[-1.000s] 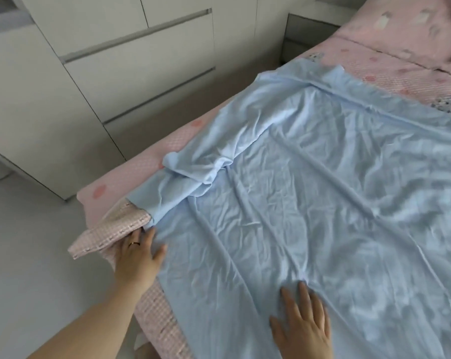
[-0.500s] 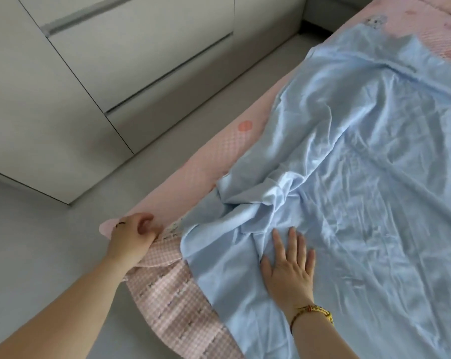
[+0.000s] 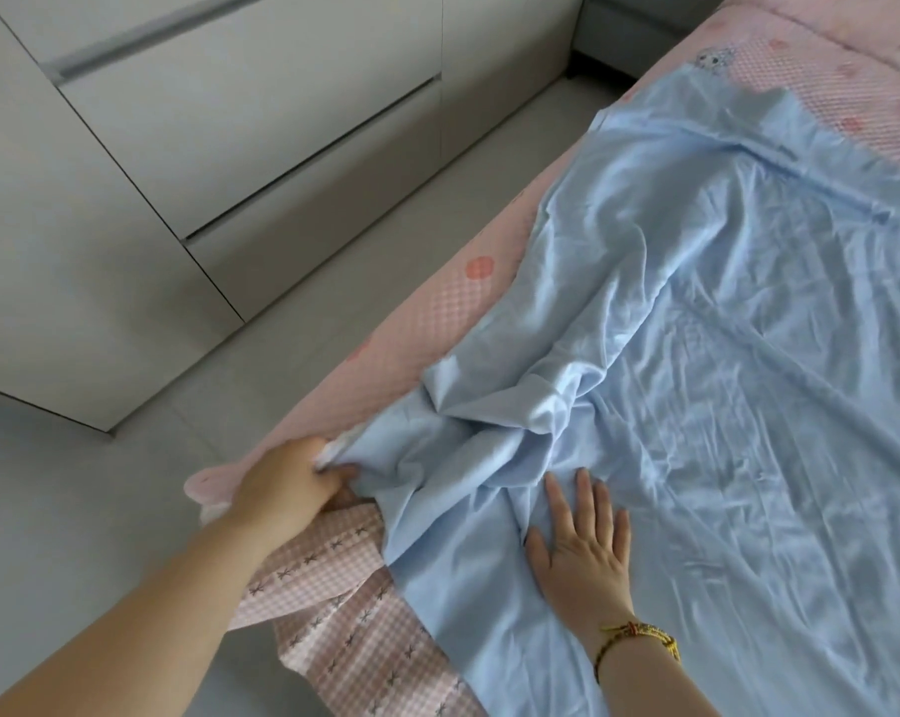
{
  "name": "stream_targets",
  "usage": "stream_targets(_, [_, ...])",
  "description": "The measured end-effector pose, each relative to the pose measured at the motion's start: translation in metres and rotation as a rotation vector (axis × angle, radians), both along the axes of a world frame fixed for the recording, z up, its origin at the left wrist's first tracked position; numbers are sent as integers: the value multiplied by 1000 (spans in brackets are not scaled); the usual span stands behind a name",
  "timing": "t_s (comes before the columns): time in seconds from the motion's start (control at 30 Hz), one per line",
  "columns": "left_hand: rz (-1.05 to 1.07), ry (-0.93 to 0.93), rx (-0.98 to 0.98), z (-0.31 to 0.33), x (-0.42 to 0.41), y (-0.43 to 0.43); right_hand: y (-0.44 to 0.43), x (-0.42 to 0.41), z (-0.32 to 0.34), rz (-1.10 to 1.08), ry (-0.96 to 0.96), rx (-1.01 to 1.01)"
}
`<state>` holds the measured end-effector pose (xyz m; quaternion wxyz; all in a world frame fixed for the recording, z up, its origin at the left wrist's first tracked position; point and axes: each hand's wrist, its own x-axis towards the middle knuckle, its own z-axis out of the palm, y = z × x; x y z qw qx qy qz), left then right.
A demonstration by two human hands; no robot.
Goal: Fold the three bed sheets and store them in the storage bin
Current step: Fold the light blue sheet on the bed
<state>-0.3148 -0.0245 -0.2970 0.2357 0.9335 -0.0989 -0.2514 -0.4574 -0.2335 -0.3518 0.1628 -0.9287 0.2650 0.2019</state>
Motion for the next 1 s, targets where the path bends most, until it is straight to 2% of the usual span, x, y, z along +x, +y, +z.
stream_targets(0.07, [106,-137,-64,9,13,11,0,-1,-1,11,-12,3])
stream_targets(0.13, [239,-328,-36,21,36,29,0,-2,0,16,-14,13])
stream_targets(0.2, [282,-473,98,32,60,45,-2,-2,1,28,-28,12])
stream_targets(0.27, [196,-523,286,31,75,52,-3,-4,-1,46,-35,17])
stream_targets(0.33, [125,-485,434,20,81,46,-4,-5,-6,53,-39,11])
stream_targets(0.4, [211,-338,430,10,80,33,-5,-2,-4,61,-53,20])
stream_targets(0.47, [248,-228,249,1,71,17,-5,-2,-7,66,-42,23])
stream_targets(0.57, [108,-95,-18,-18,39,-14,-5,-3,-10,5,-89,62])
stream_targets(0.6, [55,-59,-7,-23,28,-23,-6,-4,-18,24,-149,-18])
stream_targets(0.63, [12,-52,51,-29,20,-30,-8,-3,-16,61,-116,-60])
stream_targets(0.7, [-6,-74,148,-38,18,-35,-4,3,-1,43,27,64])
stream_targets(0.73, [17,-74,148,-39,20,-37,-4,5,1,43,46,64])
stream_targets(0.77, [61,-68,117,-39,24,-38,-4,4,-6,73,-84,-34])
stream_targets(0.83, [220,-55,-3,-39,32,-40,-5,0,-6,33,-106,18])
stream_targets(0.87, [331,-65,-60,-39,37,-39,-6,-2,-15,17,-83,77])
stream_targets(0.93, [564,-44,-102,-40,44,-32,-6,-9,-31,84,-36,75])
stream_targets(1.0, [677,20,-82,-42,49,-23,-6,-5,-23,58,-43,58])
